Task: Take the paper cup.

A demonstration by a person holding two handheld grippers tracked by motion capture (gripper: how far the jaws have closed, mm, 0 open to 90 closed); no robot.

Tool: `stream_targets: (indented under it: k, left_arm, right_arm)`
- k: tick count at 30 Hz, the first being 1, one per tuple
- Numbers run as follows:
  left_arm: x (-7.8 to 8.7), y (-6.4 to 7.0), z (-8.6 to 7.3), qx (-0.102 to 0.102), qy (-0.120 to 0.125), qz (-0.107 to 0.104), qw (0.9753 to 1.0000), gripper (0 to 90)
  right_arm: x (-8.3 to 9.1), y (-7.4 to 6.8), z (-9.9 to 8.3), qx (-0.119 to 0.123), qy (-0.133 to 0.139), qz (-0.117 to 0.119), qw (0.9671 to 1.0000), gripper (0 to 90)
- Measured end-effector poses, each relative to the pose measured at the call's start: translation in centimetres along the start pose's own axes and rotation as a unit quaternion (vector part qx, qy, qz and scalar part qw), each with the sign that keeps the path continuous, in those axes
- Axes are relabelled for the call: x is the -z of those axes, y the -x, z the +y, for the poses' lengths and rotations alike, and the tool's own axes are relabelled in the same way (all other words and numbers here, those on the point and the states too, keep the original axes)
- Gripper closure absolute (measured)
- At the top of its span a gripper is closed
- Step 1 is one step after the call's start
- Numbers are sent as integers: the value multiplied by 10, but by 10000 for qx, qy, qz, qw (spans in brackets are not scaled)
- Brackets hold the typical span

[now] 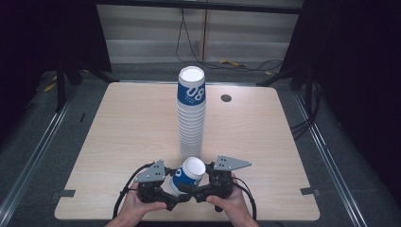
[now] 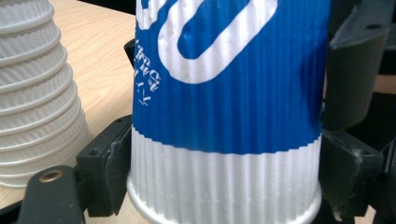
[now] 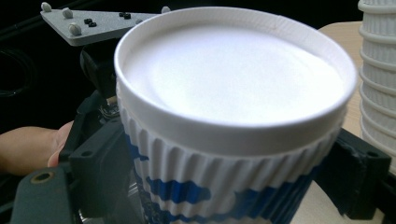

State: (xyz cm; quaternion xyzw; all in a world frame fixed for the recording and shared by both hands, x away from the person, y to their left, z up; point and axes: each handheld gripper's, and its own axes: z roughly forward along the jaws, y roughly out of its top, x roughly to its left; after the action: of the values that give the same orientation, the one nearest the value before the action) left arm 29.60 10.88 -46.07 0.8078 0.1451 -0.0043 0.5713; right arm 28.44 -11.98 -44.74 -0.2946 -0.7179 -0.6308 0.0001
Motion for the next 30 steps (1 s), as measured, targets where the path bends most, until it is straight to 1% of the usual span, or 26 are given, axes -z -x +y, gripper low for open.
stream_targets:
  k: [6,9,10,15,16,17,18,19,21,22,24,25,27,29,30]
  left_arm:
    - [3,-3,0,55,19,45,10000,171]
    - [5,-5,-1,96,26,86,9999,170]
    - [5,-6,-2,104,10,84,9999,171]
    - [9,-10,-4,150,2,127,9998,171]
    - [10,-11,-4,158,15,146,9998,171]
    - [12,-13,-5,183,36,147,9997,170]
    - [13,-14,-5,197,30,181,9996,171]
    - [15,-16,-5,217,38,219,9995,171]
    - [19,-20,-7,279,30,290,9992,170]
    - [19,-20,-7,279,30,290,9992,170]
    - [21,-23,-7,285,-3,322,9991,170]
    - [22,-24,-7,274,-46,351,9990,170]
    - [24,-24,-6,259,-70,354,9990,170]
    - [25,-24,-6,240,-96,340,9991,170]
    - [26,-24,-6,264,-122,322,9991,170]
  right_arm:
    - [6,2,3,26,10,-53,10000,138]
    - [9,3,4,31,-7,-73,10000,158]
    - [9,2,5,77,-20,-83,9999,168]
    - [10,3,6,210,-197,-197,9994,177]
    - [10,4,6,218,-221,-180,9994,185]
    - [10,4,7,243,-288,-190,9991,189]
    - [11,4,8,232,-423,-229,9986,194]
    - [11,5,9,225,-504,-217,9982,199]
    - [13,5,13,252,-529,-249,9980,211]
    - [13,5,13,252,-529,-249,9980,211]
    - [15,6,15,278,-651,-301,9970,212]
    - [16,7,15,291,-664,-323,9968,212]
    - [18,9,14,249,-687,-382,9966,204]
    - [20,10,13,258,-712,-342,9965,196]
    - [20,11,13,264,-724,-345,9964,188]
